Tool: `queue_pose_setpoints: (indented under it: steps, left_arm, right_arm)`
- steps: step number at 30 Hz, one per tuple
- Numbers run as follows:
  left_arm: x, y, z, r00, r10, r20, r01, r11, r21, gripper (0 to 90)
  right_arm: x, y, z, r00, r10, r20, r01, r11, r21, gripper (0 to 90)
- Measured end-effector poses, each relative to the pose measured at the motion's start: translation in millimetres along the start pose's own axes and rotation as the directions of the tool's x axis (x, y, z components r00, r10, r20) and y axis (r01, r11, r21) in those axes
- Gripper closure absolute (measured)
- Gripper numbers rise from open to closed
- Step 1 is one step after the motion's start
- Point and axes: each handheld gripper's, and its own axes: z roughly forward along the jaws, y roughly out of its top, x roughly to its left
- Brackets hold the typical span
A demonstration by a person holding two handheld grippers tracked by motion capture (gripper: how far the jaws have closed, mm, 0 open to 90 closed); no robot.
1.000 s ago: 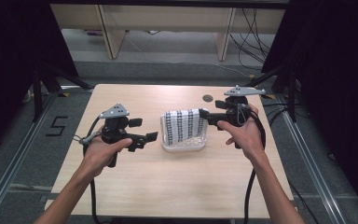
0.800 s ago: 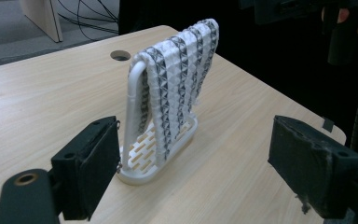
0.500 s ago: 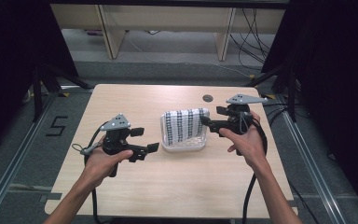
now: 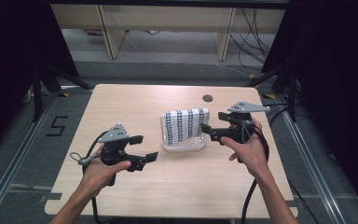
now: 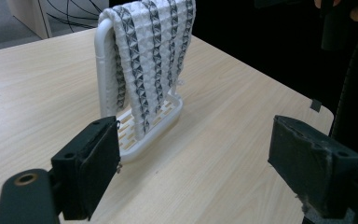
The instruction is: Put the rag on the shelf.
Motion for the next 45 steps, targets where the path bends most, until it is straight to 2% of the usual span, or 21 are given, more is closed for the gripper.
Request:
queue_pose_setpoints:
  steps: [2, 3, 4, 15, 16, 18, 19, 20, 21, 24, 26, 27, 32, 34, 36, 39, 40, 42, 43, 44, 45]
  left_arm:
    - [-0.5, -2.7, -0.4, 1.0, 0.002, -0.001, -0.002, 1.0, 0.0, 15.7]
    - [-0.9, -3.8, -0.8, 1.0, 0.003, -0.005, -0.003, 1.0, 0.002, 15.7]
    - [-0.6, -5.1, -1.0, 1.0, 0.006, -0.001, -0.006, 1.0, 0.002, 15.7]
    - [-3.8, -13.9, -3.1, 0.9999, 0.012, 0.009, -0.013, 0.9999, 0.012, 15.7]
    - [-3.7, -14.6, -3.1, 0.9999, 0.01, 0.009, -0.01, 0.9999, 0.007, 15.7]
    - [-3.9, -16.1, -4.2, 1.0, 0.008, 0.0, -0.008, 0.9999, 0.009, 15.7]
    - [-3.5, -17.3, -3.9, 1.0, 0.008, 0.004, -0.008, 1.0, 0.004, 15.7]
    - [-3.1, -18.3, -4.0, 0.9999, 0.013, 0.001, -0.013, 0.9999, 0.006, 15.7]
    - [-3.4, -19.2, -4.4, 0.9999, 0.011, -0.009, -0.011, 0.9999, 0.013, 15.7]
    - [-3.0, -22.4, -3.7, 0.9999, 0.011, -0.002, -0.011, 0.9999, 0.013, 15.7]
    - [-4.0, -23.9, -4.0, 0.9999, 0.011, -0.008, -0.011, 0.9998, 0.017, 15.7]
    - [-4.6, -24.6, -4.3, 0.9999, 0.009, -0.006, -0.009, 0.9998, 0.016, 15.7]
    - [-7.0, -27.1, -6.3, 0.9999, 0.013, 0.006, -0.013, 0.9999, 0.007, 15.7]
    - [-8.4, -28.1, -7.5, 0.9998, 0.018, -0.007, -0.018, 0.9998, 0.013, 15.7]
    - [-8.9, -29.8, -7.9, 0.9998, 0.019, -0.005, -0.019, 0.9997, 0.015, 15.7]
    - [-9.1, -33.1, -7.9, 0.9998, 0.018, 0.003, -0.018, 0.9998, 0.013, 15.7]
    - [-10.0, -34.3, -8.2, 0.9999, 0.014, -0.004, -0.014, 0.9998, 0.017, 15.7]
    - [-10.5, -36.7, -8.2, 0.9999, 0.012, -0.001, -0.012, 0.9997, 0.023, 15.7]
    - [-10.3, -37.9, -7.8, 0.9999, 0.014, 0.003, -0.014, 0.9997, 0.021, 15.7]
    - [-10.2, -39.3, -7.8, 0.9999, 0.013, 0.009, -0.013, 0.9997, 0.021, 15.7]
    - [-10.3, -40.3, -7.9, 0.9999, 0.013, 0.005, -0.013, 0.9997, 0.022, 15.7]
  right_arm:
    - [1.6, -2.2, -0.7, 1.0, 0.0, -0.006, 0.0, 1.0, -0.014, 17.3]
    - [0.3, -2.8, -1.1, 0.9995, -0.03, -0.005, 0.03, 0.999, -0.019, 16.9]
    - [2.2, -4.1, -2.0, 0.9999, -0.003, -0.013, 0.003, 1.0, -0.013, 16.6]
    - [5.7, -14.4, -6.0, 0.9994, -0.025, -0.022, 0.024, 1.0, -0.018, 16.7]
    - [8.1, -15.0, -7.0, 0.9999, 0.003, -0.015, -0.004, 1.0, -0.01, 16.7]
    - [6.9, -16.7, -7.4, 0.9997, -0.021, -0.013, 0.021, 1.0, -0.009, 16.8]
    - [8.0, -17.7, -7.3, 0.9998, -0.005, -0.02, 0.005, 1.0, -0.011, 16.8]
    - [6.6, -18.4, -7.2, 0.9994, -0.031, -0.017, 0.031, 0.999, -0.011, 16.9]
    - [8.4, -19.5, -8.3, 0.9999, -0.01, -0.013, 0.01, 1.0, 0.0, 16.8]
    - [8.4, -22.2, -8.2, 0.9995, -0.023, -0.022, 0.023, 1.0, -0.011, 16.9]
    - [10.5, -24.0, -8.9, 0.9995, -0.003, -0.031, 0.003, 1.0, 0.001, 16.9]
    - [9.6, -24.1, -9.6, 0.9995, -0.02, -0.025, 0.02, 1.0, 0.0, 16.9]
    - [12.6, -27.9, -9.5, 0.9994, -0.003, -0.033, 0.003, 1.0, -0.005, 16.9]
    - [12.2, -29.4, -8.6, 0.9988, -0.026, -0.042, 0.026, 1.0, -0.01, 16.9]
    - [15.9, -31.2, -9.0, 0.999, 0.006, -0.044, -0.005, 1.0, 0.004, 16.9]
    - [14.7, -32.8, -7.9, 0.9977, -0.039, -0.056, 0.039, 0.999, -0.006, 16.9]
    - [17.2, -33.6, -8.8, 0.9979, -0.004, -0.064, 0.004, 1.0, 0.008, 17.0]
    - [16.8, -34.6, -8.1, 0.9974, -0.033, -0.065, 0.033, 0.999, 0.003, 16.9]
    - [20.1, -35.4, -10.4, 0.9989, 0.002, -0.048, -0.001, 1.0, 0.024, 16.9]
    - [18.6, -35.9, -9.7, 0.9984, -0.028, -0.05, 0.029, 1.0, 0.012, 16.9]
    - [19.2, -36.9, -9.1, 0.9982, -0.027, -0.053, 0.027, 1.0, 0.007, 16.9]
